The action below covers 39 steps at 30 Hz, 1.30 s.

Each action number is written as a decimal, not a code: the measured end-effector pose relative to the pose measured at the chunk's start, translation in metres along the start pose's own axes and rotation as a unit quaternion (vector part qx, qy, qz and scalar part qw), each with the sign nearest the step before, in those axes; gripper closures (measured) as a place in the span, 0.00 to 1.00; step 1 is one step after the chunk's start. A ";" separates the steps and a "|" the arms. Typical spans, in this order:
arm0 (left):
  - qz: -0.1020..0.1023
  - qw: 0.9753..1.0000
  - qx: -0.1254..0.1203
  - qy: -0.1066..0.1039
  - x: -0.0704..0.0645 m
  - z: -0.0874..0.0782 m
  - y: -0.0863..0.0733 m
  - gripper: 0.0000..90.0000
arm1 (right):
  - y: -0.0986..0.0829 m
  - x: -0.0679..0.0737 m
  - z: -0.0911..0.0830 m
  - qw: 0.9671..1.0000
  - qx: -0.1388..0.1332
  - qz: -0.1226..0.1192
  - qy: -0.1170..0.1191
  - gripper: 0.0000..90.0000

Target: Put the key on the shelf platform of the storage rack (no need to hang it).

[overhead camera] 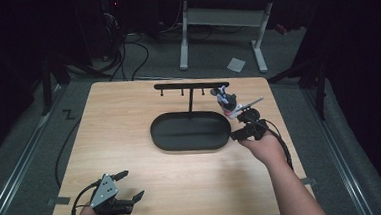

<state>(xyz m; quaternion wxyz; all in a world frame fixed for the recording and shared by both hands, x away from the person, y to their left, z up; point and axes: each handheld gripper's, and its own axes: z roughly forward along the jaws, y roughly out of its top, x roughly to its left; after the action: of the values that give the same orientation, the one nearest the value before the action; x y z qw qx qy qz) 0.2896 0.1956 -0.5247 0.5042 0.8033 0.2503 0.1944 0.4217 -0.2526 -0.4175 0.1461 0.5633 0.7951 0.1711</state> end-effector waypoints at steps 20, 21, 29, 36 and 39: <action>0.003 1.000 0.001 0.009 -0.001 0.000 0.000 0.17 | -0.068 0.015 0.020 0.992 -0.125 -0.004 0.021 0.30; 0.003 1.000 0.002 0.008 -0.001 0.000 0.000 0.17 | -0.073 0.018 0.022 0.991 -0.130 -0.004 0.023 0.30; 0.002 1.000 0.006 0.013 -0.002 0.001 0.000 0.17 | -0.120 0.055 0.036 0.980 -0.196 -0.010 0.019 0.19; 0.015 1.000 0.009 0.021 -0.005 0.001 0.001 0.17 | -0.154 0.055 0.034 0.970 -0.244 0.005 0.012 0.20; 0.014 1.000 0.006 0.021 -0.005 0.000 0.000 0.17 | -0.151 0.057 0.037 0.971 -0.239 -0.001 0.007 0.19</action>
<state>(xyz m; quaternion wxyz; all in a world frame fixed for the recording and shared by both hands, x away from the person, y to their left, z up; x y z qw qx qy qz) 0.2858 0.1926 -0.5248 0.4912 0.8056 0.2505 0.2168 0.2917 -0.2405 -0.5191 0.2713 0.5101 0.7325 0.3602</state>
